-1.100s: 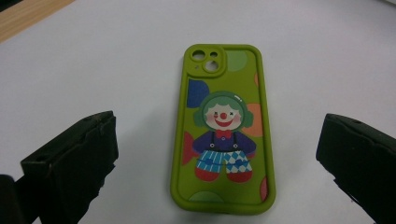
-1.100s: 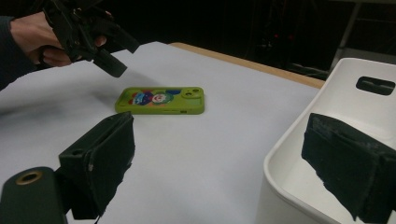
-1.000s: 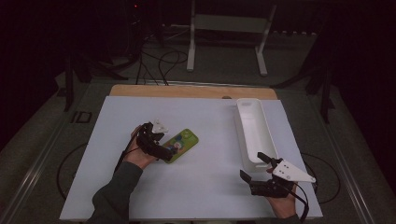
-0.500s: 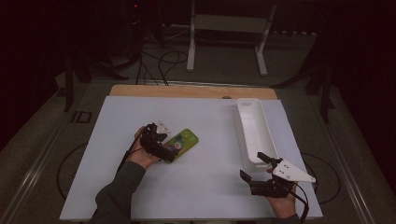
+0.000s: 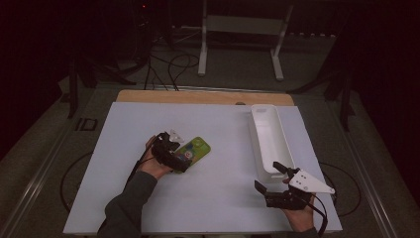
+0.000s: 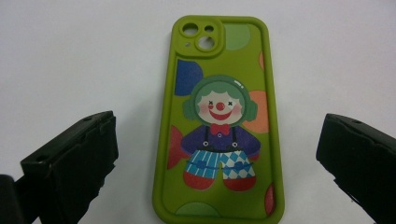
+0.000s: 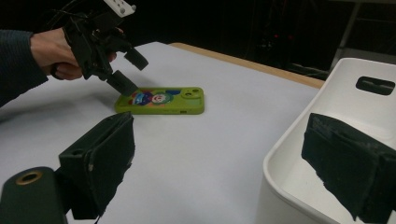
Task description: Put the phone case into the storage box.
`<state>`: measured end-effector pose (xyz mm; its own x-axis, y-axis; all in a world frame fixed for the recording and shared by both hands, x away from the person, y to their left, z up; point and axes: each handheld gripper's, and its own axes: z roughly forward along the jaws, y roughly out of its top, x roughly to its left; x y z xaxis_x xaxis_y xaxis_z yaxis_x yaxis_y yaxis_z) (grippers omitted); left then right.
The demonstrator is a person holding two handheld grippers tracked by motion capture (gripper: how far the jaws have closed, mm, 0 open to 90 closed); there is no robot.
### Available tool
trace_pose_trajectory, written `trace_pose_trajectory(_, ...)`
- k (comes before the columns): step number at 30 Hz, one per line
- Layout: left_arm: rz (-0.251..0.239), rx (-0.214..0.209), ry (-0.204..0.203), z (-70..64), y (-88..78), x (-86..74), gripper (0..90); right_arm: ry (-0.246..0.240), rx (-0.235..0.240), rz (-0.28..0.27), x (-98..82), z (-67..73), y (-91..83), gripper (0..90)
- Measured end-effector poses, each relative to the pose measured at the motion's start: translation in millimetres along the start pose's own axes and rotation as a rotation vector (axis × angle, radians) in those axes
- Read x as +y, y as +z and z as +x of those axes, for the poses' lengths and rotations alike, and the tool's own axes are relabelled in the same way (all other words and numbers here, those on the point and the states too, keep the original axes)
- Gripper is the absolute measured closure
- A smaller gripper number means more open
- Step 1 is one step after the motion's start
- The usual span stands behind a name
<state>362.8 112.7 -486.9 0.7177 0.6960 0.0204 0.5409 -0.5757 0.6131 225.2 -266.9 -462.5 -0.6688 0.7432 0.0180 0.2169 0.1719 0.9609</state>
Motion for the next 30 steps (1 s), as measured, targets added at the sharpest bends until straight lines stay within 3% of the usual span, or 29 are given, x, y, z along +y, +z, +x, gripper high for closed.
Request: trace_pose_trajectory(30,0.021,0.004,-0.010,-3.2,17.7,-2.3,0.0,0.000,-0.002,-0.001,0.0,-0.5,-0.3,9.3)
